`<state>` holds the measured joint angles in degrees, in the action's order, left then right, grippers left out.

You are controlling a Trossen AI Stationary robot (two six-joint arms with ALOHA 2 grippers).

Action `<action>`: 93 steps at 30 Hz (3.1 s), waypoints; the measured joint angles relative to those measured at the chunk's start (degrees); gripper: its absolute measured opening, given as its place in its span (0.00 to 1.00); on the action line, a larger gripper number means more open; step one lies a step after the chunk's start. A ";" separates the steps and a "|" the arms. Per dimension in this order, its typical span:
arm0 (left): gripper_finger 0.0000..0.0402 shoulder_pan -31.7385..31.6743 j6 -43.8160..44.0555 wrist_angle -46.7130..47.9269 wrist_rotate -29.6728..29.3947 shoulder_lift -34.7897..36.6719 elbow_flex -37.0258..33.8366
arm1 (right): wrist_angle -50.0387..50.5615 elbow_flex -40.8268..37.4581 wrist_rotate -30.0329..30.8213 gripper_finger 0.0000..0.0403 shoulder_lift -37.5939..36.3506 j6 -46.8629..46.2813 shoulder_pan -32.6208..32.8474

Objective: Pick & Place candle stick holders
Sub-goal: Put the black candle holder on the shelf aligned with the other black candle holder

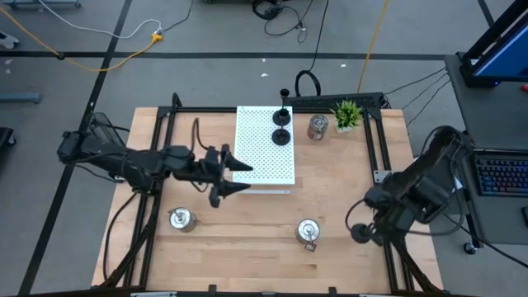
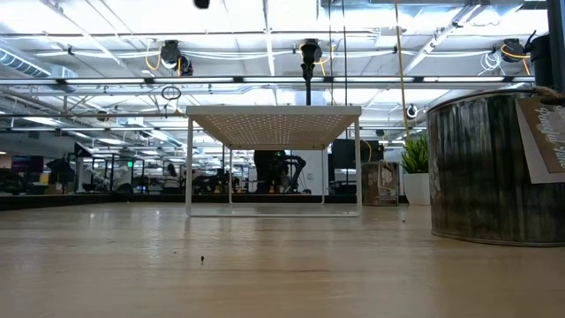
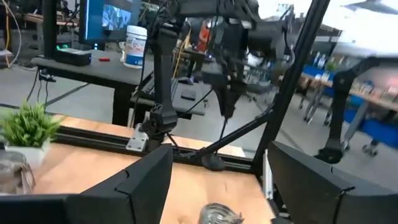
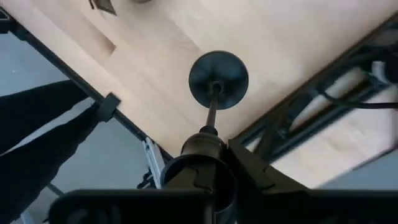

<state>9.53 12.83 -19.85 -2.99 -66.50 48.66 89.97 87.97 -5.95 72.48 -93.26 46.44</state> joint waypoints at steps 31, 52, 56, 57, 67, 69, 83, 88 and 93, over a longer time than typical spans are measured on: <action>0.67 0.33 -7.43 29.13 7.55 -36.08 44.25 | -17.82 9.74 3.66 0.03 4.13 47.37 -28.97; 0.67 0.20 -1.78 30.86 7.50 -41.43 47.10 | -27.53 9.70 -1.84 0.03 8.27 58.48 -33.40; 0.67 0.18 -1.47 31.91 7.50 -41.55 47.08 | -27.49 9.70 -1.93 0.03 8.27 58.61 -33.40; 0.66 0.14 -1.21 32.14 7.53 -41.55 47.08 | -27.43 9.70 -1.95 0.03 8.27 58.61 -33.40; 0.32 -0.44 0.72 33.44 8.14 -41.55 47.06 | -27.42 9.70 -2.04 0.03 8.27 58.41 -33.38; 0.22 -0.83 1.08 33.41 9.12 -41.53 47.06 | -27.41 9.70 -2.02 0.03 8.27 58.41 -33.38; 0.02 -1.36 0.62 37.10 12.55 -41.46 47.01 | -25.80 9.41 -1.71 0.13 8.20 58.47 -33.35; 0.02 -1.37 0.83 39.02 10.86 -41.45 47.01 | -24.10 9.41 -2.17 0.14 8.20 59.79 -33.38; 0.02 -0.91 1.23 42.16 4.50 -40.43 46.96 | -21.48 9.39 -3.36 0.16 7.68 60.42 -33.38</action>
<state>8.62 14.06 22.31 1.51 -106.93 95.63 68.49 97.36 -9.31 80.17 -32.84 13.06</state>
